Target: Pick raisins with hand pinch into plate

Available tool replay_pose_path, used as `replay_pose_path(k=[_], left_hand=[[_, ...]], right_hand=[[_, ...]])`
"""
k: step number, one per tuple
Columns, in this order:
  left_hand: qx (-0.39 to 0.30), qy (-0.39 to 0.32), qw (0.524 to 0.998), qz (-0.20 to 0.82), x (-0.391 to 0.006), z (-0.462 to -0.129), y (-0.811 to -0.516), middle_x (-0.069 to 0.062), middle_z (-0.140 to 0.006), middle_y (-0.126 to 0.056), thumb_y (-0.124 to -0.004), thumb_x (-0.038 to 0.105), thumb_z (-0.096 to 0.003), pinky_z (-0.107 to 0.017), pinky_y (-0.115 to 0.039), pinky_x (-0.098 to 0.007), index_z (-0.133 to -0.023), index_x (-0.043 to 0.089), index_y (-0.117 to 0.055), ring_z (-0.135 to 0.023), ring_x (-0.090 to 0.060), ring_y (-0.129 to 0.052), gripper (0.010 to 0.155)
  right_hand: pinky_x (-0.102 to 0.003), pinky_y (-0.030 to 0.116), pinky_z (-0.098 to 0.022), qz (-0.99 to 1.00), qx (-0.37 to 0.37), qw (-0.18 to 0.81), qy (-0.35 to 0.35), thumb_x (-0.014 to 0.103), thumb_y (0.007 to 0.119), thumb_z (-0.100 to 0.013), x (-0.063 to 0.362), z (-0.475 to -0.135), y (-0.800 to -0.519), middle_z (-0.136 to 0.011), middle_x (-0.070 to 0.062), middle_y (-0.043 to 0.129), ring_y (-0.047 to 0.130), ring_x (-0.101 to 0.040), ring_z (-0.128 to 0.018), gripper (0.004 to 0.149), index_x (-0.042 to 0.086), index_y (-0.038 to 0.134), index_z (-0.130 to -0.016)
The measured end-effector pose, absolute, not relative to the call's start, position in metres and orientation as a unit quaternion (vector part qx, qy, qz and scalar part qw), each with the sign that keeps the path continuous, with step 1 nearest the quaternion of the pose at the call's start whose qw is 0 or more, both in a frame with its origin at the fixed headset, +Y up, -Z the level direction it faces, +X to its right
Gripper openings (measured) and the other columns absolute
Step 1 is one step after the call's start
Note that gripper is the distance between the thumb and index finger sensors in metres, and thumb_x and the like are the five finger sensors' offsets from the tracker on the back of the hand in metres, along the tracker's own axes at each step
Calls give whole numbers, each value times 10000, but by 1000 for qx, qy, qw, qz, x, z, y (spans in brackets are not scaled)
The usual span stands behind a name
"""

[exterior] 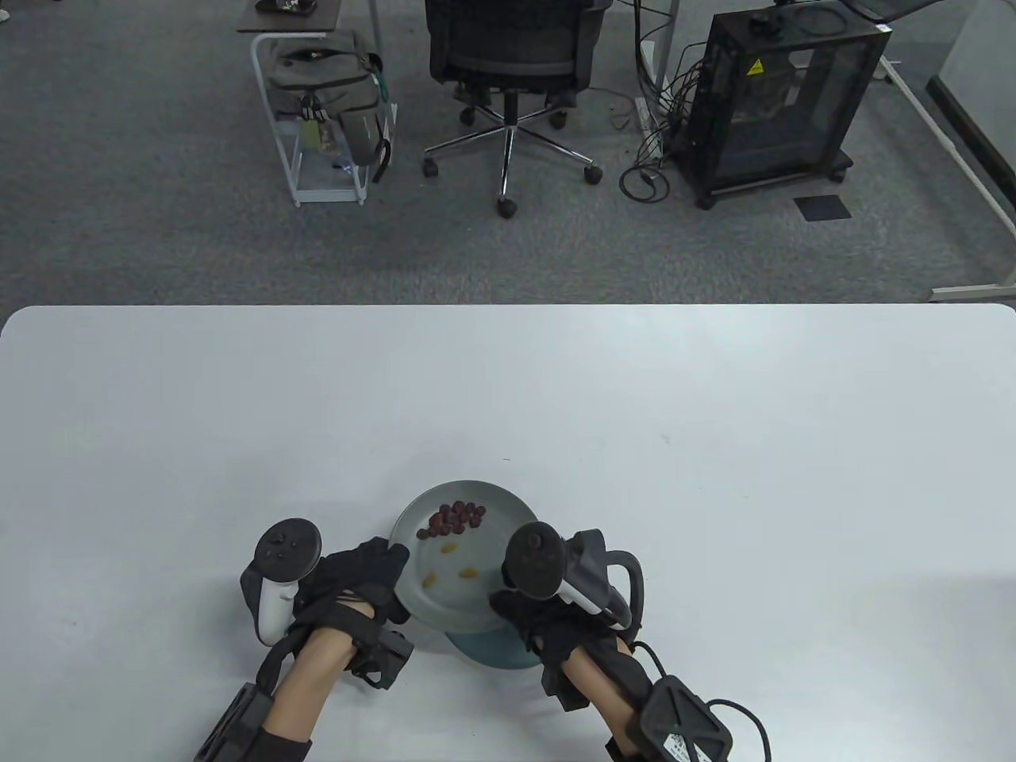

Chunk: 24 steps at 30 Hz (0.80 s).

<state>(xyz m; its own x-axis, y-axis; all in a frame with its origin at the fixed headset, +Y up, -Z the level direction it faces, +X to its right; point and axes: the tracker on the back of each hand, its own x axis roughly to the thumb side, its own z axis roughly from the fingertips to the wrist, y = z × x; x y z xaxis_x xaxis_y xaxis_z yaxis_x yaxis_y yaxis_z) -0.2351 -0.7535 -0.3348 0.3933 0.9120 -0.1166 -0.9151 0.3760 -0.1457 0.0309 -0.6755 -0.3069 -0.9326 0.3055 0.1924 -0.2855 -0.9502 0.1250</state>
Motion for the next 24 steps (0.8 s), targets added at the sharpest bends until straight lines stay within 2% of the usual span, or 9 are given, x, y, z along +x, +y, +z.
replay_pose_path(k=[14,24], left_hand=[[-96,-5,832,546,-228,-333,-753,-141,-510,-1123,-770,321,-495,-144,-859,-396,-777,-110,-776,-143,-234,-1090,515],[-98,-3,830,550,-226,-332,-753,-153,-509,-1120,-770,316,-493,-142,-857,-399,-777,-115,-774,-133,-235,-1084,515]], right_hand=[[-481,782,-447,988,102,101,61,464,983,-383,21,-309,-687,-673,-110,943,876,-305,-531,587,133,857,-851],[-487,783,-444,991,100,69,52,454,995,-376,12,-307,-689,-660,-112,953,882,-310,-523,580,123,871,-836]])
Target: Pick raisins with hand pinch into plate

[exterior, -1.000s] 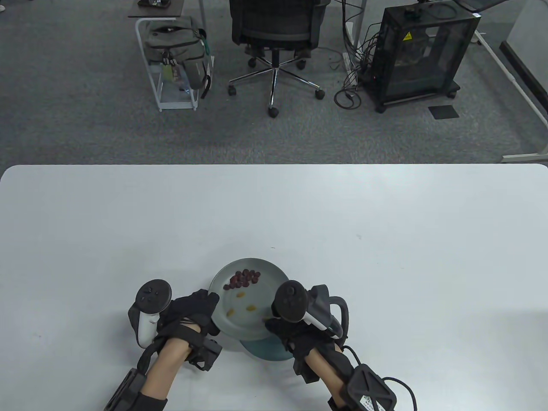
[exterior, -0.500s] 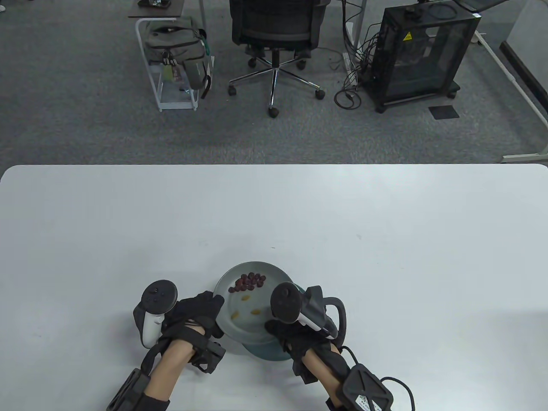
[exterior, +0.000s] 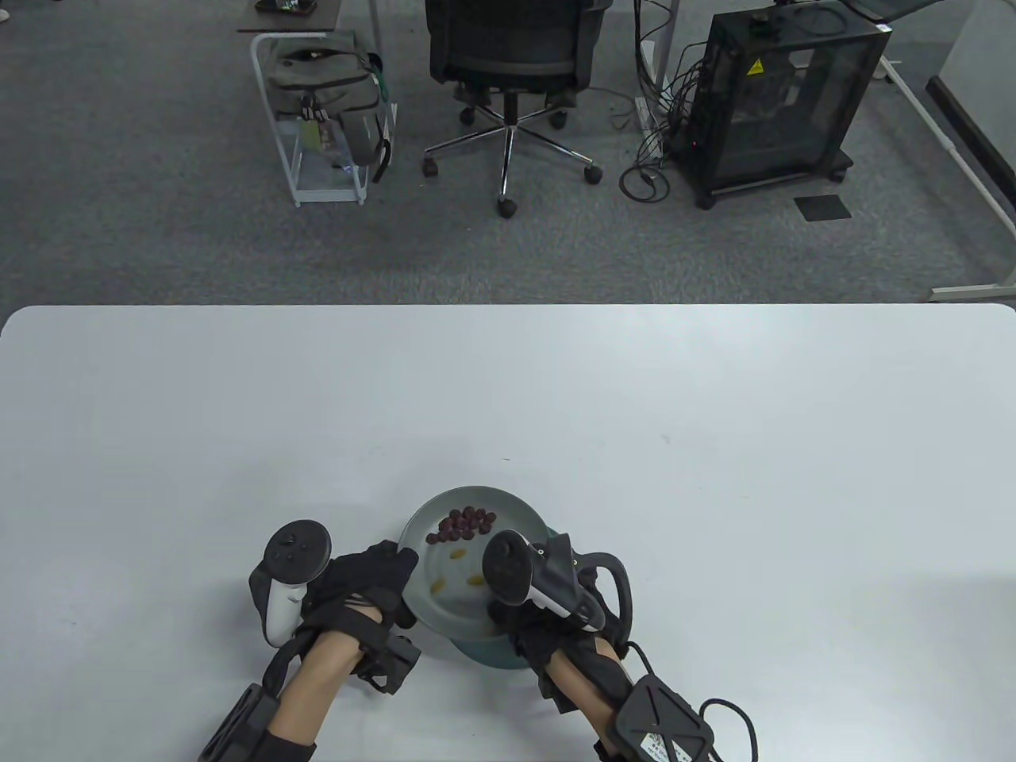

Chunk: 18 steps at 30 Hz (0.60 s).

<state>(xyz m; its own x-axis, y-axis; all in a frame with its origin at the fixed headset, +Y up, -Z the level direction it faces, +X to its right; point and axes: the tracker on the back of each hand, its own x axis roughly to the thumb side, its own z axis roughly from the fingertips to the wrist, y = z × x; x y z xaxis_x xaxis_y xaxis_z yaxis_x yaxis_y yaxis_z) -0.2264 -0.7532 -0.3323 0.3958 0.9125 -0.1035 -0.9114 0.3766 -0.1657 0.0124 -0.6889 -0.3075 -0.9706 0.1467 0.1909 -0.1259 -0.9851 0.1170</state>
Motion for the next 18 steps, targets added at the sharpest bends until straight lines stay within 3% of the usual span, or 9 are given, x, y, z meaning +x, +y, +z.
replay_pose_path(k=[18], left_hand=[[-109,1,820,562,-228,-333,-755,-166,-513,-1118,-769,318,-495,-144,-857,-395,-790,-104,-773,-125,-230,-1077,515]], right_hand=[[-487,805,-416,992,107,52,34,407,995,-385,7,-309,-691,-583,-102,999,914,-303,-476,484,109,930,-760]])
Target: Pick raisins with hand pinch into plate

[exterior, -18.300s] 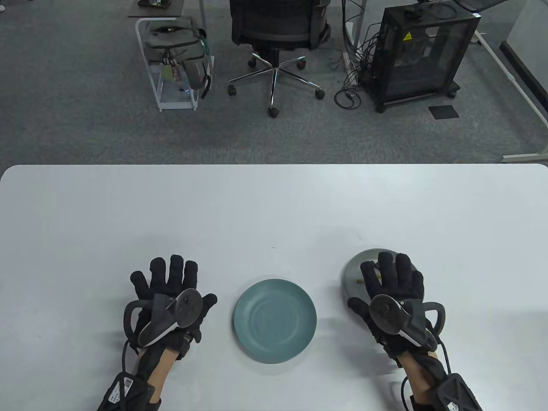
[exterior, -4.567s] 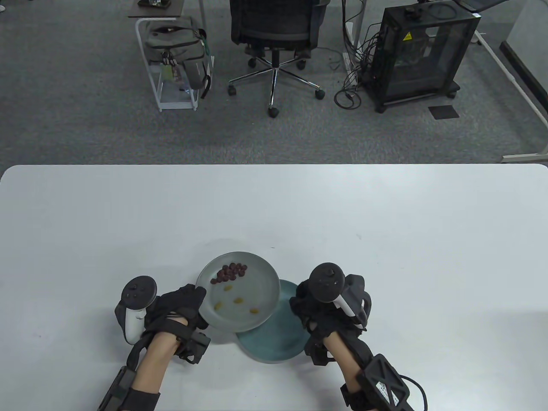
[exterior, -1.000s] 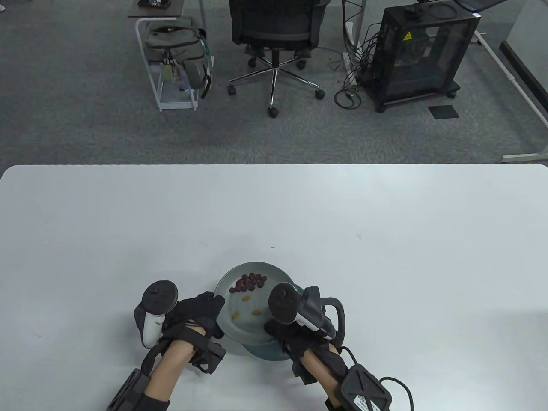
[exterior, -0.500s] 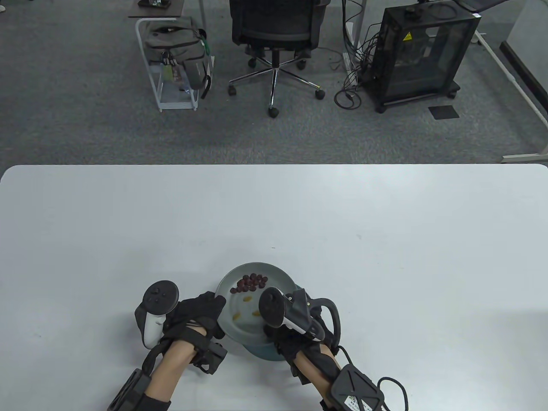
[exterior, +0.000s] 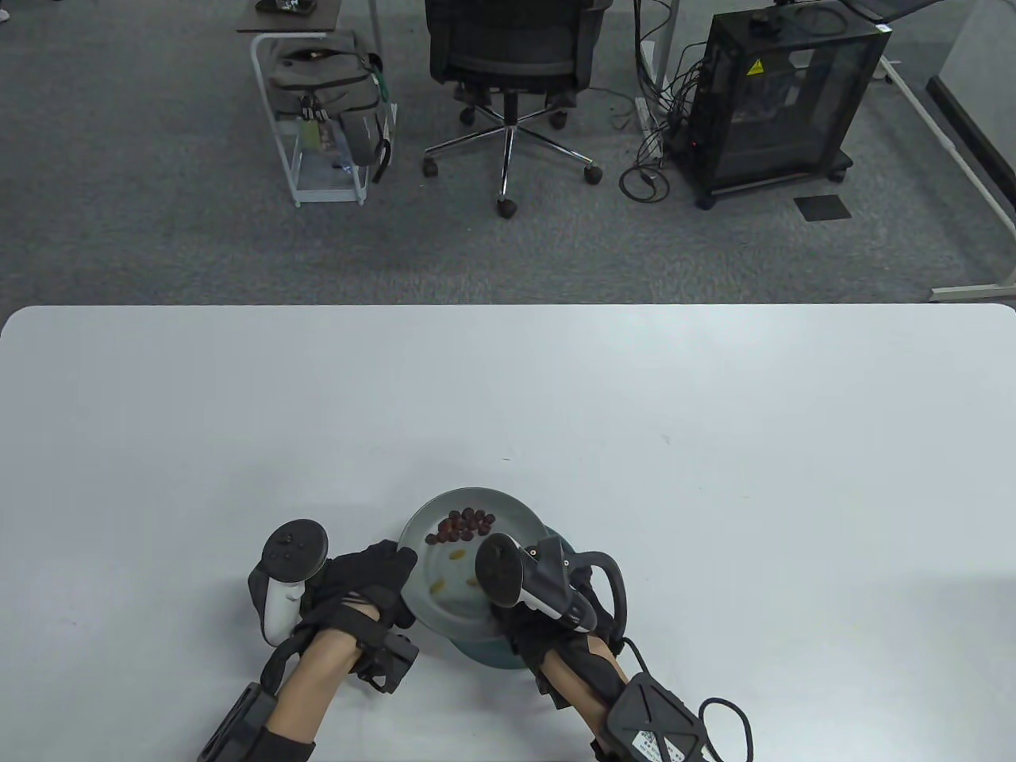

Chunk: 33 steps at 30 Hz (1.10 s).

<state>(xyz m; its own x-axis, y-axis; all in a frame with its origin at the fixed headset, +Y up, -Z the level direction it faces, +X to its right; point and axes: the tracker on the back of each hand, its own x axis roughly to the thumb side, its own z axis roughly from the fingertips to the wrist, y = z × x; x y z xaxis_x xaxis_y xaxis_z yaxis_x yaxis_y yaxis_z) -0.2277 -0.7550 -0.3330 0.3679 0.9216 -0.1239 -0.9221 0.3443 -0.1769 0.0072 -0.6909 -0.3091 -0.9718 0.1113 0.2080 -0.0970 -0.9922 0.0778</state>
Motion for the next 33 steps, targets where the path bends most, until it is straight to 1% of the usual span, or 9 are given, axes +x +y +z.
replay_pose_path(k=[6,9,16,19,26,28,29,33], left_hand=[[-106,0,822,560,-228,-334,-755,-169,-514,-1118,-771,319,-494,-142,-857,-393,-791,-104,-775,-122,-228,-1076,516],[-107,1,822,559,-228,-334,-755,-173,-514,-1118,-771,318,-493,-141,-858,-393,-791,-104,-774,-119,-229,-1076,517],[-108,6,818,564,-230,-334,-756,-177,-508,-1117,-770,315,-492,-143,-857,-392,-791,-105,-773,-109,-227,-1068,516],[-111,8,816,567,-229,-333,-756,-178,-509,-1117,-771,315,-492,-144,-856,-393,-791,-105,-775,-110,-229,-1067,516],[-114,5,830,546,-227,-333,-755,-163,-509,-1124,-770,318,-494,-136,-860,-390,-785,-107,-779,-110,-221,-1076,516],[-114,14,829,548,-227,-333,-756,-158,-501,-1130,-775,316,-491,-130,-862,-392,-779,-110,-786,-105,-220,-1079,514],[-125,15,824,552,-229,-333,-757,-156,-503,-1129,-773,318,-494,-132,-862,-391,-779,-111,-784,-108,-219,-1080,515],[-110,29,824,555,-234,-333,-756,-155,-504,-1129,-774,316,-492,-130,-861,-393,-779,-110,-784,-110,-221,-1080,514]], right_hand=[[-479,815,-409,992,118,37,28,427,949,-417,5,-311,-694,-575,-97,1002,921,-294,-469,470,102,924,-755],[-478,816,-408,992,118,30,34,431,940,-407,4,-312,-697,-578,-97,998,920,-293,-471,485,98,912,-759],[-476,824,-397,992,126,23,20,431,960,-398,2,-314,-697,-564,-92,1013,933,-291,-457,482,100,929,-747],[-478,823,-399,991,126,18,29,426,972,-389,1,-315,-696,-565,-94,1015,933,-296,-458,486,99,931,-746],[-472,825,-400,991,130,8,36,443,946,-398,2,-316,-700,-561,-89,1010,932,-287,-458,484,103,925,-741],[-471,825,-400,991,133,17,26,442,943,-399,4,-316,-699,-560,-88,1010,932,-286,-457,481,103,925,-740],[-469,826,-401,991,133,22,25,444,940,-401,6,-316,-696,-562,-87,1009,932,-284,-459,481,106,924,-742],[-470,822,-405,990,130,63,5,439,934,-406,16,-314,-683,-569,-89,1006,929,-286,-464,478,105,920,-747]])
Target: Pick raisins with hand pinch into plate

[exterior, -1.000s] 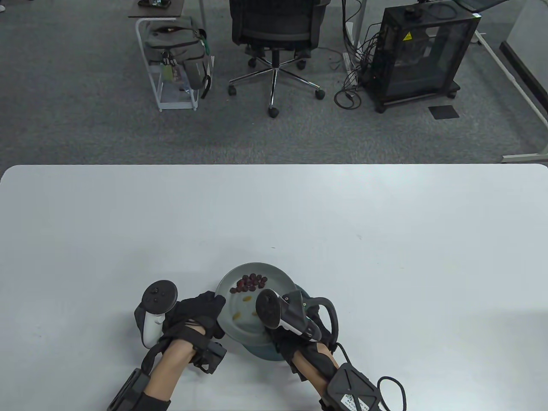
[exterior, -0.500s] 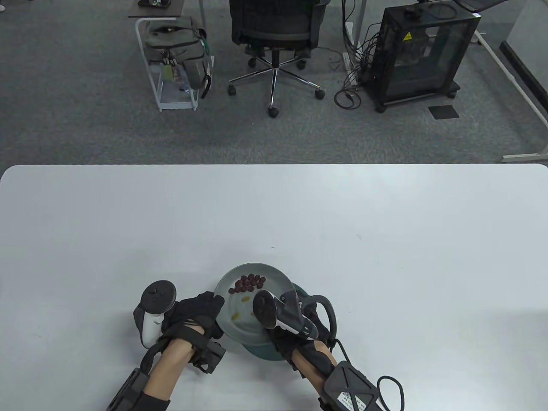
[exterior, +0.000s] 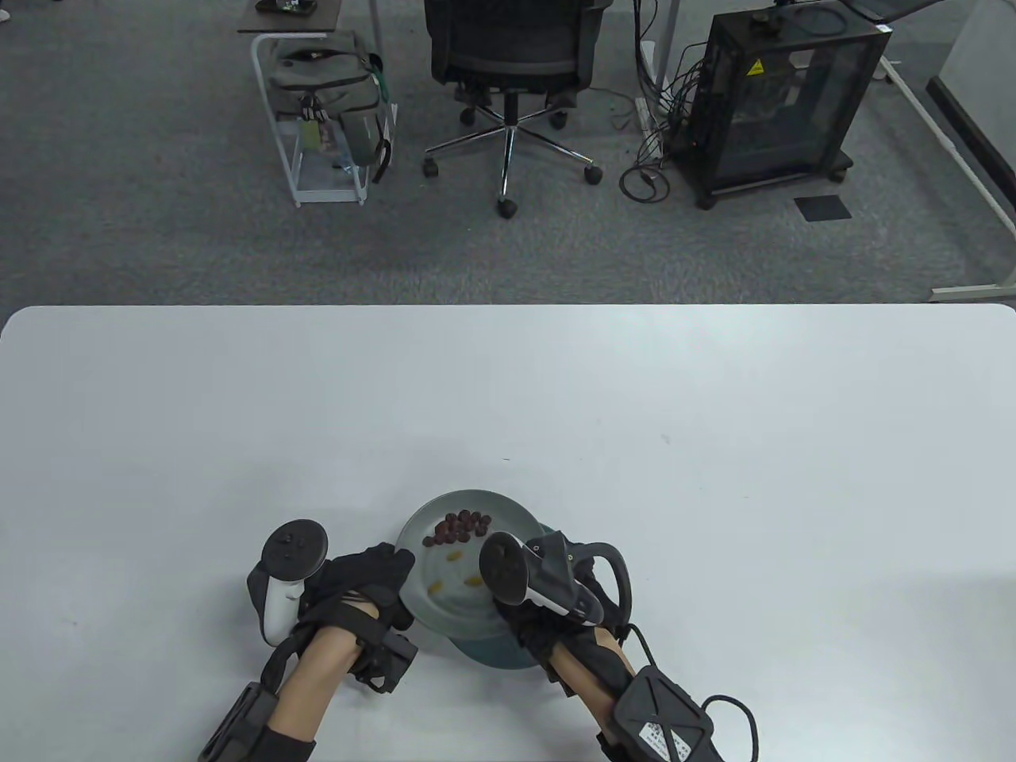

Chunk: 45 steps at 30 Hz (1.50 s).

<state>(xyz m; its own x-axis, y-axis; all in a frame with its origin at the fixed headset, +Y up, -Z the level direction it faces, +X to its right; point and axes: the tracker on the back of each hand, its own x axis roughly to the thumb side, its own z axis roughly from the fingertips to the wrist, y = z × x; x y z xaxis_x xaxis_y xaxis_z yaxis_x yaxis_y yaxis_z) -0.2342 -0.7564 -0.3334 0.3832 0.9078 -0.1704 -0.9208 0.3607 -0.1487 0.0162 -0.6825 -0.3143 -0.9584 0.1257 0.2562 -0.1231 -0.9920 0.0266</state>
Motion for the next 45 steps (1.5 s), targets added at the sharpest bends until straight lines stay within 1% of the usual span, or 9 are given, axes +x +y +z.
replay_pose_path(k=[5,11,13,19,24,28,35,41,45], left_hand=[[-91,50,824,557,-244,-335,-755,-153,-510,-1127,-771,319,-493,-133,-861,-391,-780,-108,-781,-116,-218,-1083,515],[-73,74,816,569,-258,-337,-755,-153,-509,-1126,-769,320,-494,-134,-861,-391,-781,-109,-779,-117,-219,-1081,517],[-71,82,807,581,-263,-338,-755,-153,-511,-1125,-770,319,-494,-135,-860,-392,-783,-109,-778,-117,-220,-1080,517],[-47,98,800,590,-274,-337,-751,-151,-511,-1126,-769,320,-493,-135,-861,-391,-783,-107,-778,-118,-217,-1081,516],[-34,109,791,601,-282,-337,-748,-155,-511,-1126,-769,319,-494,-135,-860,-393,-784,-108,-776,-119,-222,-1080,516],[-23,111,792,599,-288,-338,-745,-155,-508,-1127,-772,322,-495,-136,-860,-391,-783,-106,-780,-118,-223,-1080,516],[-18,112,792,600,-292,-339,-744,-153,-510,-1128,-773,323,-495,-135,-860,-391,-784,-105,-781,-118,-223,-1081,516],[-11,111,799,591,-293,-340,-743,-152,-508,-1129,-773,324,-494,-136,-861,-390,-784,-102,-782,-118,-222,-1081,516],[-8,114,798,592,-294,-340,-744,-153,-506,-1130,-775,324,-494,-135,-860,-391,-783,-104,-784,-118,-223,-1081,516]], right_hand=[[-473,819,-407,988,116,104,-10,436,920,-427,30,-315,-667,-575,-92,1002,926,-289,-468,465,103,915,-753],[-473,817,-412,989,98,109,-1,434,922,-421,40,-324,-667,-583,-90,999,923,-290,-474,471,105,911,-758],[-473,815,-414,990,95,105,17,431,922,-422,42,-329,-669,-587,-91,997,922,-290,-478,473,104,908,-763],[-475,813,-415,993,84,79,36,426,924,-421,39,-343,-680,-588,-94,996,920,-293,-479,472,103,908,-764],[-474,813,-418,994,72,40,70,423,926,-421,31,-357,-696,-589,-93,997,920,-291,-482,468,105,911,-764],[-474,811,-418,992,54,45,107,416,929,-423,25,-369,-708,-592,-95,995,919,-291,-481,463,103,912,-765],[-473,811,-417,995,40,3,94,408,949,-414,14,-376,-717,-583,-93,998,918,-289,-478,457,106,925,-757],[-475,813,-418,994,50,-31,97,408,958,-410,2,-375,-725,-584,-92,1002,921,-289,-478,456,107,933,-752],[-474,815,-416,994,47,-42,85,408,961,-409,-2,-373,-726,-592,-96,998,924,-289,-475,453,110,935,-749]])
